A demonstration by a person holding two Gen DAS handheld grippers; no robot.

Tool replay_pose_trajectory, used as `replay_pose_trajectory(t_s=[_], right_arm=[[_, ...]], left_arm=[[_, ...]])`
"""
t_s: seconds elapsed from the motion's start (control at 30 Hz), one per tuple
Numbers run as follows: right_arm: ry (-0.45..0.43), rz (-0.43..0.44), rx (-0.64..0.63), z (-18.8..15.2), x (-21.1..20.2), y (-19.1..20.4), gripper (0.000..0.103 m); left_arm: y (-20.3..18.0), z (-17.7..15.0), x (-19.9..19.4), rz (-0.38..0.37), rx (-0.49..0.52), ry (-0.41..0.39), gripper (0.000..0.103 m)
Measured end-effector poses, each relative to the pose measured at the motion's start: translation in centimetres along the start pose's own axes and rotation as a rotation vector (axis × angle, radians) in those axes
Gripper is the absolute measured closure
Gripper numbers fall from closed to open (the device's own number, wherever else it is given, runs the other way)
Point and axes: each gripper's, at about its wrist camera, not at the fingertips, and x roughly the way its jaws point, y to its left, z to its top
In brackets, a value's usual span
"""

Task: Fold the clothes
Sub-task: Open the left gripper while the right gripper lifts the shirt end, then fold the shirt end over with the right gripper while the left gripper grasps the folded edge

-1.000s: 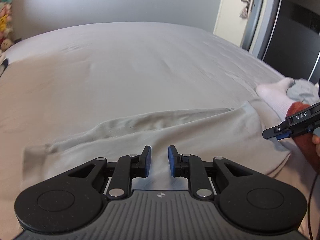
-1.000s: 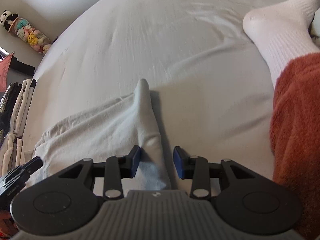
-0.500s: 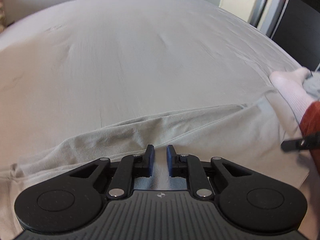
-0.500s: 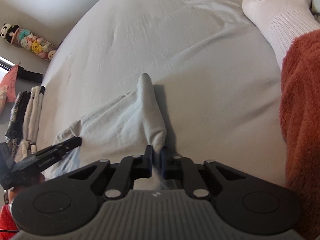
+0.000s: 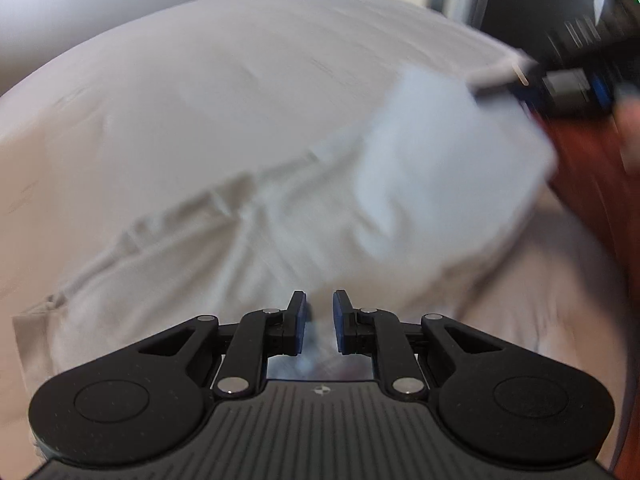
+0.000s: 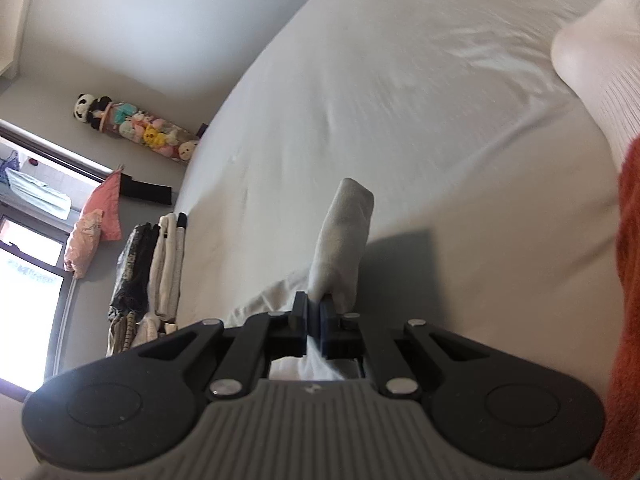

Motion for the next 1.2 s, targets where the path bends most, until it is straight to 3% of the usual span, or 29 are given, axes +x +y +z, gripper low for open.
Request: replay_pose_trajectory(t_s=[0.07,0.23,0.43,0.6,0.7,0.9,1.2], right_arm=[[0.000,0.018,0.007,0.0,0.0,0.3,0.096],[0.003,0.071,-0.012,-0.1,-0.1,1.5,0.096],[0.003,0.125,-0.054,-0.3,0.2,4.5,0.096],[0.020,0.156,-0.078,-0.8,1.4,7.9,0.096],[0.032,0.165,-0.096,-1.3,2.9,10.4,0.096],[0.091,0.162,-0.135,-3.5,7.7,15.3,0.096],[0.199,0.108,-0.146,-7.6,17.1,19.9,0.096]], left_arm=[[-1.3,-0.6,1.0,0.029,0.046,0.023,0.087],[-1.1,-0.8,1.6,0.025,0.004,0.025,0.088],[1.9,-1.4,-2.2,0.007,-0.094,-0.074,0.088],[7.8,-3.6,-6.4,0.108,-0.228,-0.161,0.088],[12.1,-5.5,-8.3,0.154,-0.366,-0.199,0.088],[18.1,-9.4,-10.3,0.160,-0.642,-0.304,0.088],[22.1,-11.4,-9.8,0.039,-0.850,-0.339,0.088]])
